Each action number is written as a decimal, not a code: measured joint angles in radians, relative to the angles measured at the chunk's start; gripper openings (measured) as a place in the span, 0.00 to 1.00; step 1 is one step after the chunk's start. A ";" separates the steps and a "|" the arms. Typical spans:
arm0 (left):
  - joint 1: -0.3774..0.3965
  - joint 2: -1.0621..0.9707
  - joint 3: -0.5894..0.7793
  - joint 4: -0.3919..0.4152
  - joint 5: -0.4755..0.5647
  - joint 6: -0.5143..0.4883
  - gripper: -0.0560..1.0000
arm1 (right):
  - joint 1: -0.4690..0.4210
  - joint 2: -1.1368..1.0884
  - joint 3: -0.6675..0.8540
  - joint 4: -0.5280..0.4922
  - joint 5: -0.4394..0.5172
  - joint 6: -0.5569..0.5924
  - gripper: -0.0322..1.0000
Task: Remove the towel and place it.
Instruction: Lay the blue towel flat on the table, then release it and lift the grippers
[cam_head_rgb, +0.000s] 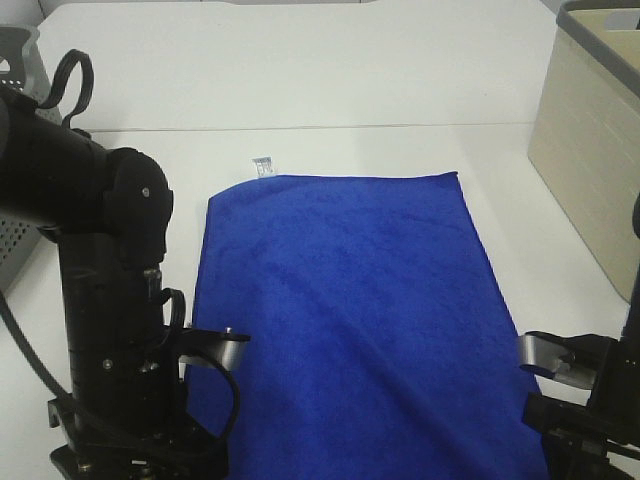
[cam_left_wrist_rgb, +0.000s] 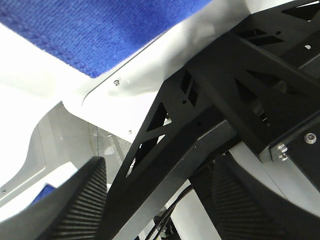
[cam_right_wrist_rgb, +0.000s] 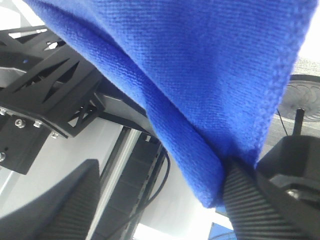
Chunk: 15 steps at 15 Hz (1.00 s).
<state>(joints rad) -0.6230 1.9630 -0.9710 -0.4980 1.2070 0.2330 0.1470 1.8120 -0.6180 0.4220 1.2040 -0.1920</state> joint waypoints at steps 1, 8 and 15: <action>0.000 0.000 0.000 0.000 0.000 -0.006 0.60 | 0.000 -0.009 0.016 0.004 0.000 0.014 0.70; 0.000 0.000 0.000 0.000 0.000 -0.030 0.60 | 0.000 -0.056 0.057 -0.057 0.000 0.109 0.70; 0.000 0.000 0.000 0.000 0.000 -0.031 0.60 | -0.001 -0.062 0.057 0.052 -0.081 0.066 0.70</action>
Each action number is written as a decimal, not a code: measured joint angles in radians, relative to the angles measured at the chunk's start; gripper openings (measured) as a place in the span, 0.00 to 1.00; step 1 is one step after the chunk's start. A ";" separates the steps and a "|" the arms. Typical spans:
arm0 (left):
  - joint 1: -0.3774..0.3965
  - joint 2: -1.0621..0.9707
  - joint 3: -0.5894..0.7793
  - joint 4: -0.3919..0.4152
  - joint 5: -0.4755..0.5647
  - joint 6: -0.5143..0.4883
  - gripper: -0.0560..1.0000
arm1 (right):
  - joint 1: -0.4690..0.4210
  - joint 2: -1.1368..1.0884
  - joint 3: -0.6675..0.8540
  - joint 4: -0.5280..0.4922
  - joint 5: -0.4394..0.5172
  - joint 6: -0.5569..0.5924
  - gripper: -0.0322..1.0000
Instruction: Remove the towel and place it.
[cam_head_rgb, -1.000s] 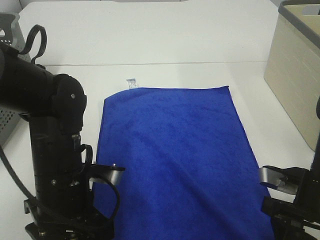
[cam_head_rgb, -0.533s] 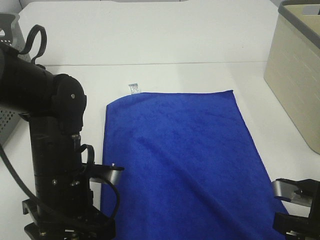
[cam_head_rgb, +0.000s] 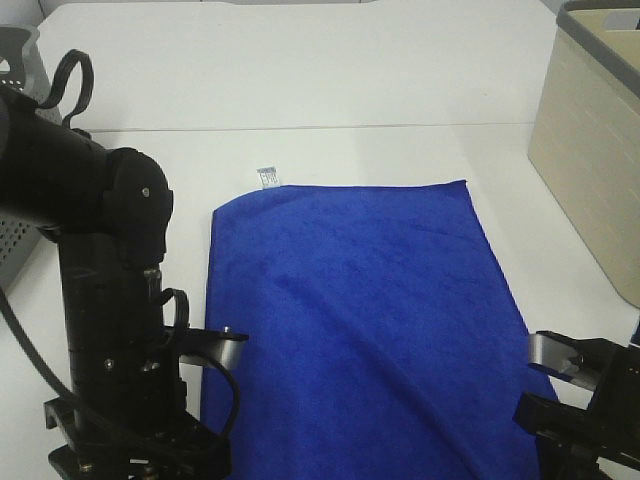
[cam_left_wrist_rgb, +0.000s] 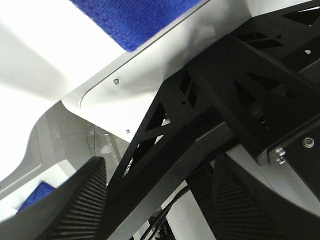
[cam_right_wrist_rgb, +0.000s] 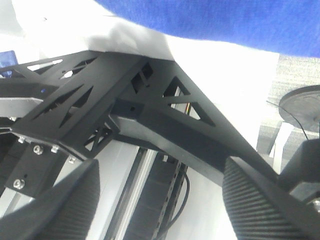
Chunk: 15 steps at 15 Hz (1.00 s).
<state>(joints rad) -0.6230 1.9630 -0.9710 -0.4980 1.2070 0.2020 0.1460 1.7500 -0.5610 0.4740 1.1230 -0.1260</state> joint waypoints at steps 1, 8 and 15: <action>0.000 0.000 0.000 0.000 0.000 0.000 0.60 | -0.001 0.000 0.000 0.000 -0.002 -0.001 0.70; 0.000 -0.030 -0.048 0.014 0.002 -0.001 0.60 | -0.002 0.000 -0.165 0.007 0.053 -0.065 0.70; 0.141 -0.078 -0.315 0.157 0.005 -0.134 0.60 | -0.002 0.002 -0.659 0.000 0.071 -0.086 0.70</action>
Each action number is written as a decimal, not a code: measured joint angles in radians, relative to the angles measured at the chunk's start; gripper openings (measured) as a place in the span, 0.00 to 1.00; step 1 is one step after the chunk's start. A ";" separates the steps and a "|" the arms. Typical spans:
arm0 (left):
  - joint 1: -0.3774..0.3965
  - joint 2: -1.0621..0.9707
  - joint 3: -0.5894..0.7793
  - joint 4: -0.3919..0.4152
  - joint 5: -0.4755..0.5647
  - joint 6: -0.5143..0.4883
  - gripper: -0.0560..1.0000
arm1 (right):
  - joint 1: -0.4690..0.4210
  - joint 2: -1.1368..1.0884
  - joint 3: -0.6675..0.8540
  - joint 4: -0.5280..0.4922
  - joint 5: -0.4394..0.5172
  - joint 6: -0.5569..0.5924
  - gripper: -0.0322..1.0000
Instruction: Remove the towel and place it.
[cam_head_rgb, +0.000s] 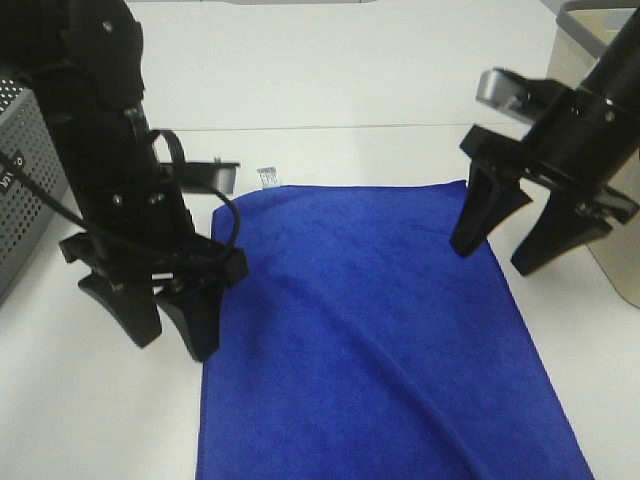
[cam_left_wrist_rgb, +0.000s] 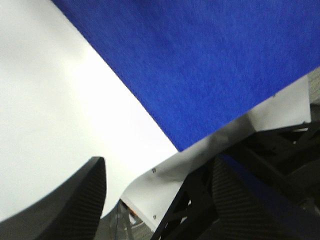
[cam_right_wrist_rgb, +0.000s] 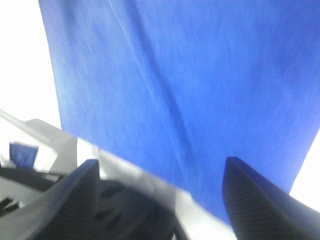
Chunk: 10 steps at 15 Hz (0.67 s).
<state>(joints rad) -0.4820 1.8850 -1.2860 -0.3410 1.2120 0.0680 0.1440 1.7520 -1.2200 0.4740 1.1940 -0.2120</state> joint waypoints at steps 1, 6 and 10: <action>0.039 0.000 -0.038 0.001 0.000 -0.003 0.60 | -0.005 0.001 -0.057 0.000 -0.012 -0.019 0.70; 0.222 -0.001 -0.153 0.004 -0.081 -0.019 0.60 | -0.137 0.120 -0.268 0.133 0.017 -0.122 0.70; 0.267 0.007 -0.160 -0.003 -0.243 -0.012 0.60 | -0.154 0.187 -0.325 0.173 0.012 -0.215 0.70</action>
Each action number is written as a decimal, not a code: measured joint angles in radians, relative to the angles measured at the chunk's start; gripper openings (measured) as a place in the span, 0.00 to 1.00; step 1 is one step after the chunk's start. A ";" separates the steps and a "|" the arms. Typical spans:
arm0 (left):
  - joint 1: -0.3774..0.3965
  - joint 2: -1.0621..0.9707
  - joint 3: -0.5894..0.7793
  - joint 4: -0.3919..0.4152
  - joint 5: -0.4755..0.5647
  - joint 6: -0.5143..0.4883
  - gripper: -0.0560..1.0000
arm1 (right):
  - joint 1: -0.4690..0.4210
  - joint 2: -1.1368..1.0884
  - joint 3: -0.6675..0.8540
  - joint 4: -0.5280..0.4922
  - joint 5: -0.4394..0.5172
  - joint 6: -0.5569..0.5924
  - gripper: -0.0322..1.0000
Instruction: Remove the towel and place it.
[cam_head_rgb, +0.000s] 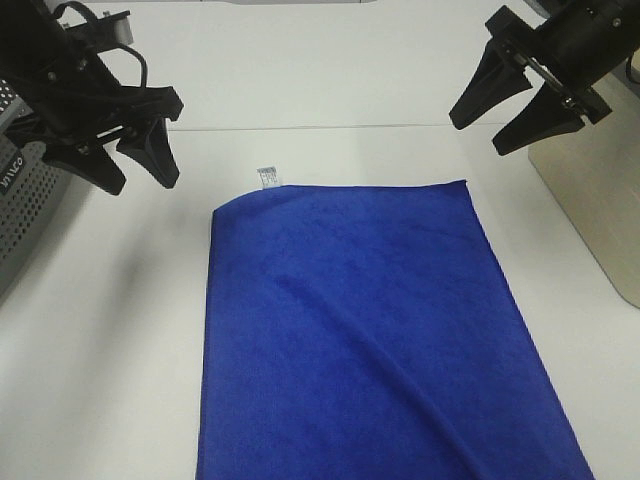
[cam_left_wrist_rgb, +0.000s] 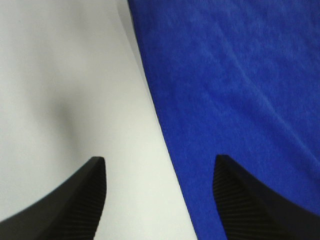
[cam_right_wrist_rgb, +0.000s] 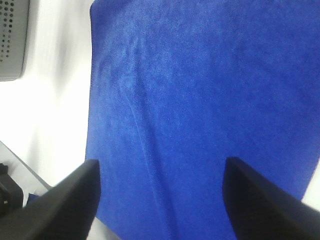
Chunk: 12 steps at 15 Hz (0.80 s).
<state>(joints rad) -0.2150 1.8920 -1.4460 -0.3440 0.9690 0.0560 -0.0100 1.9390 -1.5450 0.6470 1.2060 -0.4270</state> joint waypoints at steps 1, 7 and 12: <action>0.010 0.018 -0.014 -0.004 -0.019 0.001 0.60 | 0.000 0.005 -0.001 0.000 -0.016 -0.011 0.70; 0.027 0.209 -0.193 -0.013 -0.014 0.035 0.60 | 0.000 0.131 -0.121 -0.065 -0.098 0.025 0.70; 0.027 0.350 -0.330 -0.024 0.009 0.042 0.60 | 0.000 0.270 -0.309 -0.249 -0.093 0.136 0.70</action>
<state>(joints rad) -0.1880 2.2420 -1.7760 -0.3680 0.9780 0.0980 -0.0100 2.2090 -1.8540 0.3980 1.1130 -0.2910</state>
